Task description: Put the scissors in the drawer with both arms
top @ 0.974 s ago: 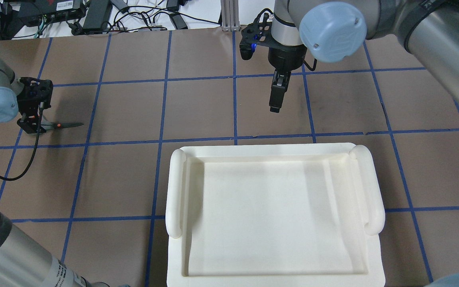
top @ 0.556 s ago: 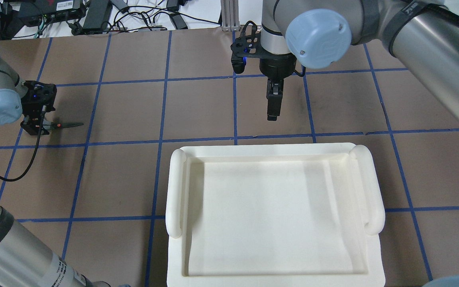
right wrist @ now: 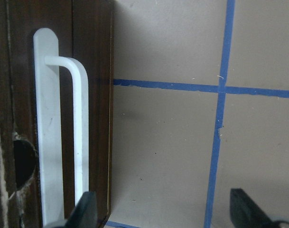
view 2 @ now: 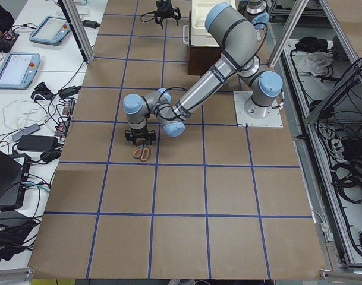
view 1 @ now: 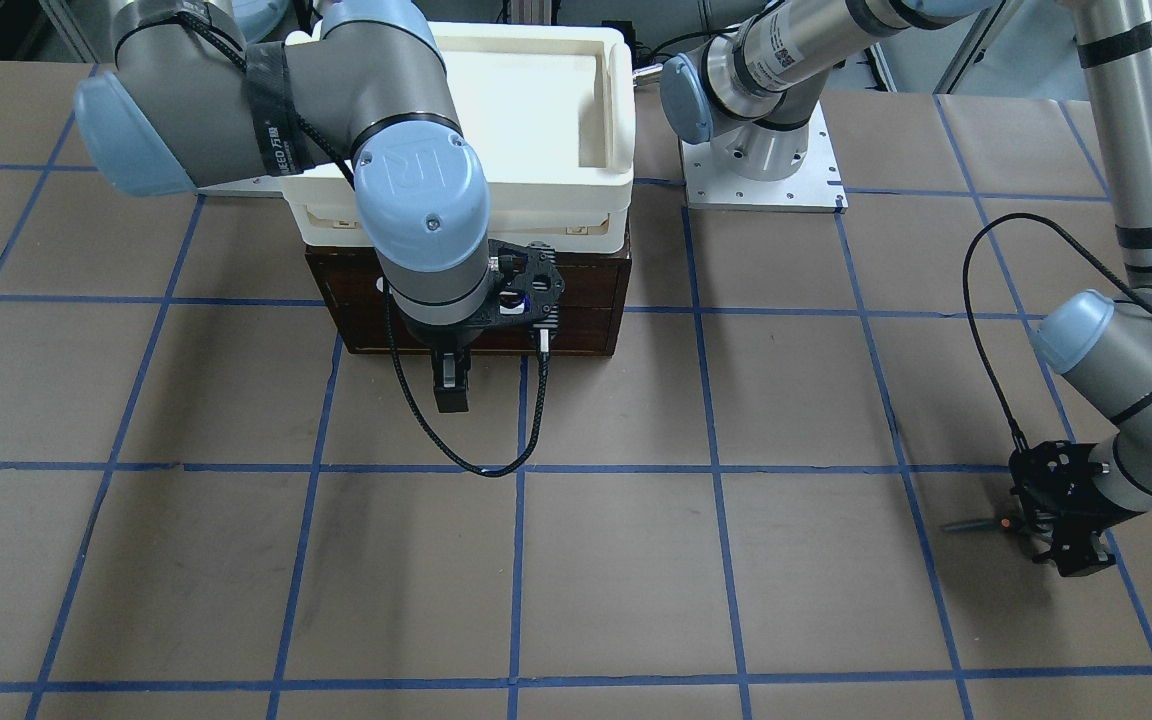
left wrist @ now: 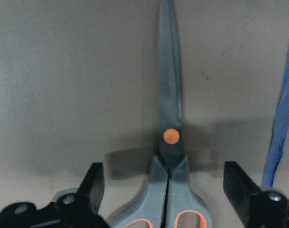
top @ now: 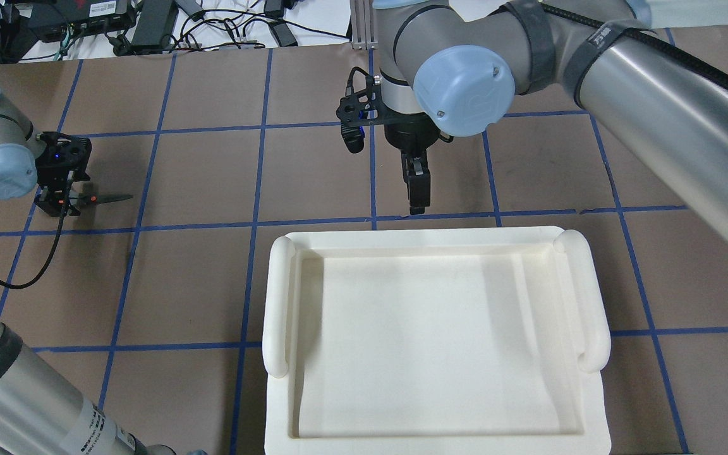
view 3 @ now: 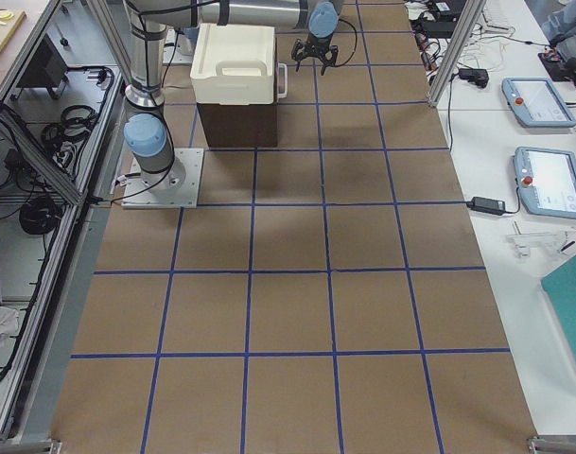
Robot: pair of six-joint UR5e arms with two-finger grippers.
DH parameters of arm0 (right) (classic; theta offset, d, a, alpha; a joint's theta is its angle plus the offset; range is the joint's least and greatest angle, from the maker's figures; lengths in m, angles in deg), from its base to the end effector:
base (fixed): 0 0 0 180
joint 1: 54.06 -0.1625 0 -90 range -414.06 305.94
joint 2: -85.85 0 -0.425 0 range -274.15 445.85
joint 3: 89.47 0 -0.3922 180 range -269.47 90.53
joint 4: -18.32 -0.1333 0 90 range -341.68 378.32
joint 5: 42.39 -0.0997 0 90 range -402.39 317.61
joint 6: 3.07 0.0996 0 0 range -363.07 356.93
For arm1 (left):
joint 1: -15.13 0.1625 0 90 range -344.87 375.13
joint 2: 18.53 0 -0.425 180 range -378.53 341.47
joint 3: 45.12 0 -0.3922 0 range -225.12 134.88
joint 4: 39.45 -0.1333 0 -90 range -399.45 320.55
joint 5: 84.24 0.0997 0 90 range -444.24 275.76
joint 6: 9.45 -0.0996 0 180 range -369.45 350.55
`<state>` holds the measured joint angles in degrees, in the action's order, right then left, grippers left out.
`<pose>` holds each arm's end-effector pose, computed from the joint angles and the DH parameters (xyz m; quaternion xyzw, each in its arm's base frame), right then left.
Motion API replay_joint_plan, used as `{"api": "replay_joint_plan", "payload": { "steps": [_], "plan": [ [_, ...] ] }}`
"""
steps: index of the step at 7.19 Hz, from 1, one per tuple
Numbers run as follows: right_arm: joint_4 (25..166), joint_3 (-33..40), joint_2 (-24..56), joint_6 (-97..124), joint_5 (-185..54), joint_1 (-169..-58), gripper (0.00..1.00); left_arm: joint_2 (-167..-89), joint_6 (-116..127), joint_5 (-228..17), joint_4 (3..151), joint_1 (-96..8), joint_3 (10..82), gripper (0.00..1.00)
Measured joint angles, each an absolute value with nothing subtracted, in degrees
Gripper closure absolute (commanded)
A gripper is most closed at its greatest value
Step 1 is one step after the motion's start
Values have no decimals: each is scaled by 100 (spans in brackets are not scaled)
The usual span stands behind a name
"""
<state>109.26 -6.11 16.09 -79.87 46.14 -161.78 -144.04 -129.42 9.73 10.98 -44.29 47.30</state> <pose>0.3132 -0.5337 0.3500 -0.7289 0.6755 0.0896 0.0654 0.2263 -0.6314 0.1709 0.7025 0.7107 0.0299 0.0226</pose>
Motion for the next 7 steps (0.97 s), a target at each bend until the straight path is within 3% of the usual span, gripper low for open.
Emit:
{"api": "replay_joint_plan", "payload": {
  "steps": [1,2,7],
  "plan": [
    [10954,-491,1588,-8001,4597,-16191,0,-14408,-12977,973,1084,-4430,4731,84],
    [10960,-412,1567,-7924,4563,-16195,0,-14411,-13046,974,1036,-4433,4733,100],
    [10912,-234,1581,-7666,4530,-16218,0,-14302,-13183,982,922,-4490,4739,100]
  ]
}}
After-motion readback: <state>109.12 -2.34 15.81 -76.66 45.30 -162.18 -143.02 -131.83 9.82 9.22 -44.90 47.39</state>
